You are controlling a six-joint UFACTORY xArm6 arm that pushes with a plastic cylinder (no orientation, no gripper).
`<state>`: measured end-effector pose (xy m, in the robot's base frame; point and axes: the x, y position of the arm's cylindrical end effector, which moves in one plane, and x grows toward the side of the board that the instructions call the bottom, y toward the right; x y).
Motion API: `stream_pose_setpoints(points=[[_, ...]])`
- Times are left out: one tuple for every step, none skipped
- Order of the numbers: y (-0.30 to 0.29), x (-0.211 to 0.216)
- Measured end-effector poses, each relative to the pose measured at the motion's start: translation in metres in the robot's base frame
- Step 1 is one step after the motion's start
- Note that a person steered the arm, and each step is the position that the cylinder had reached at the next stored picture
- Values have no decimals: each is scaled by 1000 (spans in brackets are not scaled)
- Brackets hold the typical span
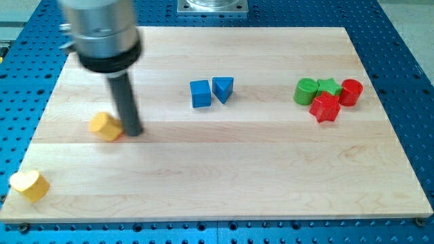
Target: Move the hexagon above the heart
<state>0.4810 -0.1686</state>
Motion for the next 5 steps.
stream_pose_setpoints(points=[[-8,-11],[-18,-34],[-29,-58],[-98,-47],[-110,5]])
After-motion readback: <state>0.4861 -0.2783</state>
